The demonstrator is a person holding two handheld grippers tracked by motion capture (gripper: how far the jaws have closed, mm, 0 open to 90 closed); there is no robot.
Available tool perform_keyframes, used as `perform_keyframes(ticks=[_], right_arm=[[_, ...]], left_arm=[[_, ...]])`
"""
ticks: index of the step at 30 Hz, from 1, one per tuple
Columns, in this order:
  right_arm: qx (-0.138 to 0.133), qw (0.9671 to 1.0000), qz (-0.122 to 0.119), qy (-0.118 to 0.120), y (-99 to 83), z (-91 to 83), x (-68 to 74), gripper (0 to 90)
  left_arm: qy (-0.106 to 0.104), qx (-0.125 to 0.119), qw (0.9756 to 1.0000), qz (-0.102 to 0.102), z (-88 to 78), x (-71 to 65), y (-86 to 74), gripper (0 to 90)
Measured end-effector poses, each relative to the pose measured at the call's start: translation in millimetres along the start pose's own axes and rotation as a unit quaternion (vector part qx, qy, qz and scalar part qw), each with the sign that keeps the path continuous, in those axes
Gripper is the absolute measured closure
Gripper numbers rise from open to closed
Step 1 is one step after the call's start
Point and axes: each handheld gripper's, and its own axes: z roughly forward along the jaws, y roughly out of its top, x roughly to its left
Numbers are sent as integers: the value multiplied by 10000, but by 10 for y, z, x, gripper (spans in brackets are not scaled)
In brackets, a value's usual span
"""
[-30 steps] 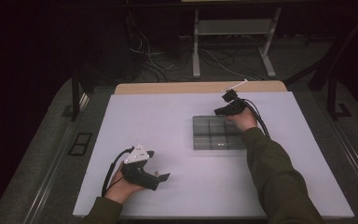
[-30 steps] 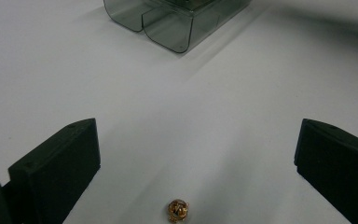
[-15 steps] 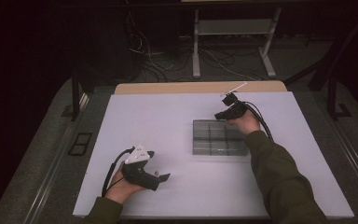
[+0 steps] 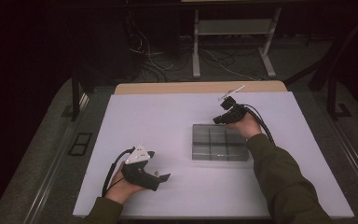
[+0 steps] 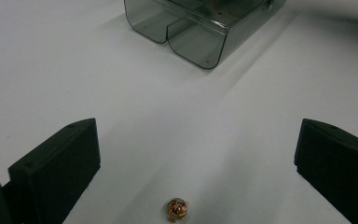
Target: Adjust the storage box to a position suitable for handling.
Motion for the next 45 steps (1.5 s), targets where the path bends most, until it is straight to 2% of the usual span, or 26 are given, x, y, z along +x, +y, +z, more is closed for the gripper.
perform_keyframes(ticks=[26,45], right_arm=[[-45,9991,-286,323,-182,-70,216,896],[-102,9985,-380,373,-321,-138,336,896]], left_arm=[[-9,32,10000,-9,16,-2,-7,0],[-20,45,10000,12,23,-5,-7,0]])
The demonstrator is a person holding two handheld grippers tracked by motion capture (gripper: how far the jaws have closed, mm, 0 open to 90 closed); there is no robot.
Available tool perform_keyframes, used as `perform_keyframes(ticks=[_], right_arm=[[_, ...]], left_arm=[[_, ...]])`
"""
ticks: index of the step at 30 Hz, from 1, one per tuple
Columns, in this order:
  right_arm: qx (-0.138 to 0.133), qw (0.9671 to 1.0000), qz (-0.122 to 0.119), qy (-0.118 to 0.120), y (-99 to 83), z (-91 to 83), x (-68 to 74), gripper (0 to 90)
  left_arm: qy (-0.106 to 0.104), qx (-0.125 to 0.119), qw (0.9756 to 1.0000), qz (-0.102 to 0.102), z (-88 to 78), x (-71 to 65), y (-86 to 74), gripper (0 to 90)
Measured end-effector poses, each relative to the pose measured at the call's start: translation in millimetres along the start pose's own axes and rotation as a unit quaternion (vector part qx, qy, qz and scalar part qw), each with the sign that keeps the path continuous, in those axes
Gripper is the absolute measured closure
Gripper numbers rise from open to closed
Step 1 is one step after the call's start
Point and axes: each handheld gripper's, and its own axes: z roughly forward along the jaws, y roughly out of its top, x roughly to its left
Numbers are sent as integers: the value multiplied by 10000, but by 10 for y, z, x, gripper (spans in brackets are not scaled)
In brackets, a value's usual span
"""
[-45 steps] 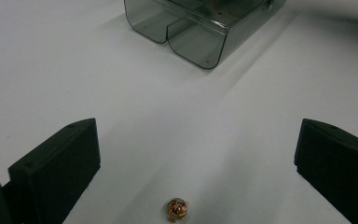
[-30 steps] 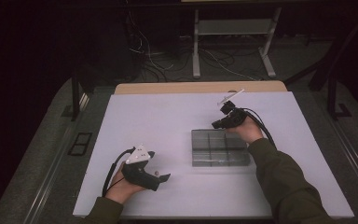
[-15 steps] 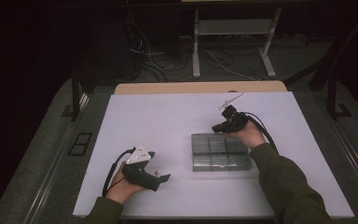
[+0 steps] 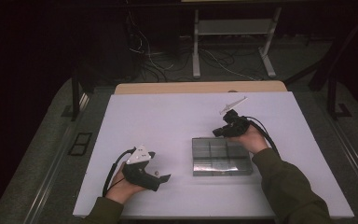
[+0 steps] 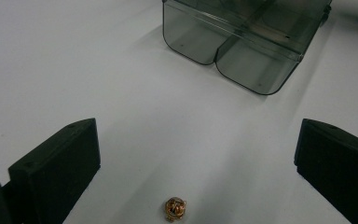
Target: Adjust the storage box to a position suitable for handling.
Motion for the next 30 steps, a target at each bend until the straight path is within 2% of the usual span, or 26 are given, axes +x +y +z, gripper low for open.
perform_keyframes(ticks=[13,15,16,17,19,20,21,22,27,30], right_arm=[[-11,10000,-50,-15,-61,-30,64,896],[-195,9998,-59,-19,-80,-66,56,847],[-195,9998,-59,-19,-80,-66,56,847],[-475,9989,-29,29,-104,-143,54,811],[-699,9975,-2,81,-127,-227,39,729],[-699,9975,-2,81,-127,-227,39,729],[-827,9965,57,115,-159,-323,44,651],[-827,9965,57,115,-159,-323,44,651],[-1075,9941,132,72,-345,-551,51,475],[-1165,9930,166,23,-424,-637,56,475]], left_arm=[[-1,13,10000,7,2,-1,-1,0],[-9,3,10000,11,-3,-6,-2,0],[-9,3,10000,11,-3,-6,-2,0],[-2,3,10000,-8,-4,-3,-4,0],[4,-1,10000,-14,-3,-1,-4,0],[4,-1,10000,-14,-3,-1,-4,0],[-5,30,10000,25,-9,2,-4,0],[-2,36,10000,22,-11,-2,-5,0],[2,37,10000,30,-17,-4,-10,0],[2,42,10000,40,-24,-6,-14,0]])
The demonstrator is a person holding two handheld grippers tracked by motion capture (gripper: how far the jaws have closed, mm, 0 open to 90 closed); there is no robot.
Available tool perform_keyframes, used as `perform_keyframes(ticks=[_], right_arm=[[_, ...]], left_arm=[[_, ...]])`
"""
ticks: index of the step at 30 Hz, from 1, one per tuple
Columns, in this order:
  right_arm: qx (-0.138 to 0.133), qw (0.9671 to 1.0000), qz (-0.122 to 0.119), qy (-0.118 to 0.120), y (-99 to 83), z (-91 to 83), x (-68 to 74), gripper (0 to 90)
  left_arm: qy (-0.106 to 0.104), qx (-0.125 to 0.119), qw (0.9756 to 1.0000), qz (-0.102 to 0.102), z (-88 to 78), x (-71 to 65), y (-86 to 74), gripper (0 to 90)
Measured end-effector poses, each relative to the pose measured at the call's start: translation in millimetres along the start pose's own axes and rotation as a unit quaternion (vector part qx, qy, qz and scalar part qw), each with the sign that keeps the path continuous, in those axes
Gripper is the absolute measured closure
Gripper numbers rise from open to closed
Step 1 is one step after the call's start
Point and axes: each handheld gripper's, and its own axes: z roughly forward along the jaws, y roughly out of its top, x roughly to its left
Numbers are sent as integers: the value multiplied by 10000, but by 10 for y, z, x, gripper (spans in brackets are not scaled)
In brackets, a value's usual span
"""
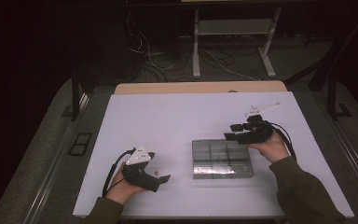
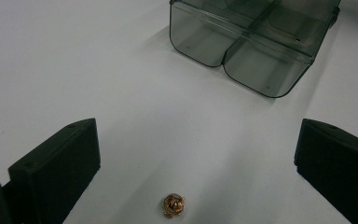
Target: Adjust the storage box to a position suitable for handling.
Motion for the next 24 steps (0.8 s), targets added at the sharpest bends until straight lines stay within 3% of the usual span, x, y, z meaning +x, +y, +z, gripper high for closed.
perform_keyframes(ticks=[4,8,13,24], right_arm=[[-149,9999,9,-79,-153,-238,11,491],[-182,9997,8,-130,-249,-349,22,533],[-185,9997,4,-176,-431,-533,51,676],[183,9996,-88,-191,-743,-571,86,867]], left_arm=[[6,-17,10000,-31,-7,-1,-7,0],[14,-21,10000,-35,-12,-1,-9,0],[23,-4,10000,-17,-21,2,-13,0],[42,0,10000,-20,-30,1,-18,0]])
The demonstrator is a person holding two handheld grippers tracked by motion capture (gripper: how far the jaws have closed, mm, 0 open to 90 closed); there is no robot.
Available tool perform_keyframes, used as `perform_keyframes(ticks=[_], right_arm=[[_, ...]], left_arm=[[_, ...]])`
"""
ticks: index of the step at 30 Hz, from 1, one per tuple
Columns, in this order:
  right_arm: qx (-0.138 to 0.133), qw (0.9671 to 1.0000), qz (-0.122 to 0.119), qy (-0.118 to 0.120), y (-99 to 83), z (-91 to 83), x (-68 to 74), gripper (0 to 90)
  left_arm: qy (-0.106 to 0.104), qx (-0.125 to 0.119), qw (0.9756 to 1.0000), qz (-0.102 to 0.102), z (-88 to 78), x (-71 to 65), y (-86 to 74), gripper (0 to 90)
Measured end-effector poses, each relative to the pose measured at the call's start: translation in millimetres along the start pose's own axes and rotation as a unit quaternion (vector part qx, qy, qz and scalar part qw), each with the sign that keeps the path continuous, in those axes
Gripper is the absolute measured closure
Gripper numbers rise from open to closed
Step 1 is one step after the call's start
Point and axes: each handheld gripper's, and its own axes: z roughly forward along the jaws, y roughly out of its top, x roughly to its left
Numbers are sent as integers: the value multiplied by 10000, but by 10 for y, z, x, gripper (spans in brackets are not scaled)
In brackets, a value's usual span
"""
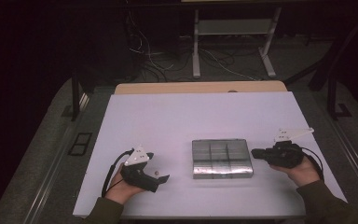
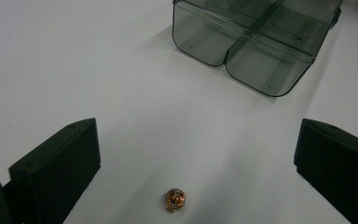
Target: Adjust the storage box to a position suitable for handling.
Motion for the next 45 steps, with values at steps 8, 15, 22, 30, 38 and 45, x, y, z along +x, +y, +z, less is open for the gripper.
perform_keyframes(ticks=[8,15,22,30,38,45], right_arm=[[392,9991,173,-5,-142,126,-57,894],[426,9990,141,47,-150,179,-56,894],[458,9988,142,69,-149,202,-46,895],[439,9990,90,87,-121,248,-9,895],[429,9988,51,228,-88,319,38,895],[455,9985,-41,292,-53,376,107,895]], left_arm=[[11,12,10000,25,0,-7,-2,0],[8,19,10000,31,0,-11,-3,0],[6,18,10000,41,0,-11,-2,0],[10,23,10000,42,0,-13,-1,0],[4,26,10000,38,-2,-10,-2,0],[2,24,10000,34,-2,-11,-2,0]])
